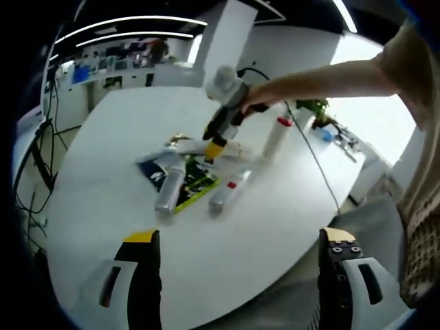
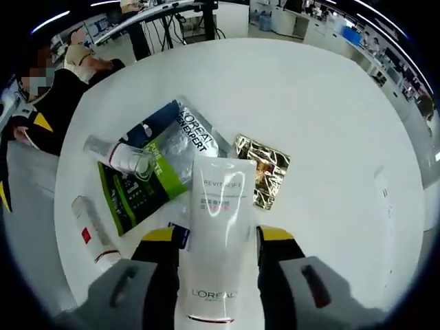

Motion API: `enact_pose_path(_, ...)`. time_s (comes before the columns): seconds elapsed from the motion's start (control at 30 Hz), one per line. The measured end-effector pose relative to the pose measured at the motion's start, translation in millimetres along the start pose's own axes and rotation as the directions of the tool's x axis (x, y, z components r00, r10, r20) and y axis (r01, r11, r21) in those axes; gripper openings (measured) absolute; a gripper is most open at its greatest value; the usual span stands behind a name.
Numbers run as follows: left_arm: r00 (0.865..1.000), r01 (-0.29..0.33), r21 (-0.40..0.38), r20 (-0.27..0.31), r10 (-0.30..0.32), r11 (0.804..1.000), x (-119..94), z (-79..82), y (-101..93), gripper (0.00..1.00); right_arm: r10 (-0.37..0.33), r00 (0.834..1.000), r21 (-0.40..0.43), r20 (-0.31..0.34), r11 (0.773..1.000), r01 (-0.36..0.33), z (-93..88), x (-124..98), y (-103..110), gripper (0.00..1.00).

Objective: Arrange the skincare products in the storage area until every visible bottle or jar stands upright without overlapping.

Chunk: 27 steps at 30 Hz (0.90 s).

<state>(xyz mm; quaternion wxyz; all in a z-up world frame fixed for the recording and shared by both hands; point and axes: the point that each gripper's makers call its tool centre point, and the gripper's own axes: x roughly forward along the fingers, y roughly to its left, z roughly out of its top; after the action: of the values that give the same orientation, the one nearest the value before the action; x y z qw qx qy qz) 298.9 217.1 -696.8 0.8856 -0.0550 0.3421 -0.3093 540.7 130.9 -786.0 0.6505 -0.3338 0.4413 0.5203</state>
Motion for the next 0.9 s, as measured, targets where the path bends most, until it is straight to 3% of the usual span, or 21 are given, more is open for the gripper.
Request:
enact_pose_path(0.17, 1.000, 0.000, -0.001, -0.007, 0.000, 1.000, 1.3, -0.6, 1.0, 0.93, 0.003, 1.000, 0.041, 0.011, 0.999, -0.004, 0.5, -0.6, -6.6, 0.35)
enact_pose_path(0.9, 1.000, -0.003, 0.006, 0.001, 0.003, 1.000, 0.0, 4.3, -2.2, 0.93, -0.076, 0.997, -0.052, -0.014, 0.996, 0.076, 3.2, -0.7, -3.9, 0.29)
